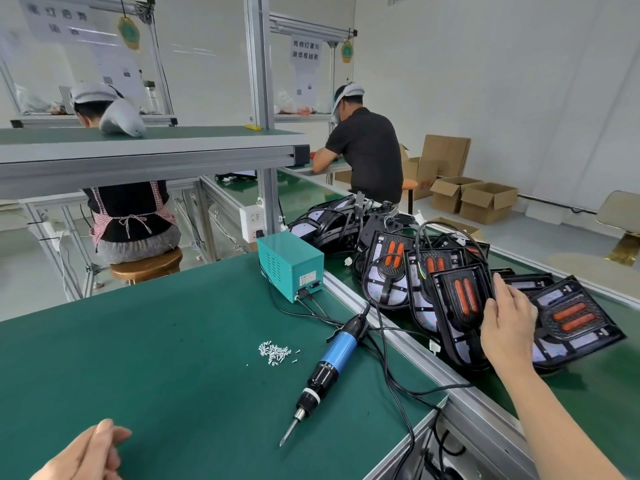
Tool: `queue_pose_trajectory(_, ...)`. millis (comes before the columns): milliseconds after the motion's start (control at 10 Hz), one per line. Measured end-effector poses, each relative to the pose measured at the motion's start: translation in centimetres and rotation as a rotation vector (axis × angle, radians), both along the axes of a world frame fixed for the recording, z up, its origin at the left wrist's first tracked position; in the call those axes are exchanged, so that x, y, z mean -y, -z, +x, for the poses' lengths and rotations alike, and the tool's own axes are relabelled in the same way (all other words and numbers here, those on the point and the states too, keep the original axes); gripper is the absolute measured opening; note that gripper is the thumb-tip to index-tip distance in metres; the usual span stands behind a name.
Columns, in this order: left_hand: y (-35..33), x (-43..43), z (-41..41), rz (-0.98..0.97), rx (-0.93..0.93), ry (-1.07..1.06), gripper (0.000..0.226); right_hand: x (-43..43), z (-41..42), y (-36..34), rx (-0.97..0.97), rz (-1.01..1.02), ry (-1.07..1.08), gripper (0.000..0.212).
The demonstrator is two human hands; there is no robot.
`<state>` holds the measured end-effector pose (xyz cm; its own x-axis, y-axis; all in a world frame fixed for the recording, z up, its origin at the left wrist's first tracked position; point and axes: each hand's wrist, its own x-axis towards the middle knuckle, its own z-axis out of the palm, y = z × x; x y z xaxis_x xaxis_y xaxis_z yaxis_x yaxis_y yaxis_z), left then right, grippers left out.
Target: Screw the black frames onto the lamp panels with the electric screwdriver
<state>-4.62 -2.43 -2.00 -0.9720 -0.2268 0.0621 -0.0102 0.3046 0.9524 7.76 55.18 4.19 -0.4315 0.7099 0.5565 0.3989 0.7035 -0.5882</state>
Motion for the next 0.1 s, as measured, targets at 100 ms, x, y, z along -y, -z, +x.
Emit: queue_pose_trajectory(100,1.01,0.36,-0.57,-0.018,-0.008,-0.005,0.043,0.64,-0.59,-0.74,-0.049,0.024,0.008,0.045)
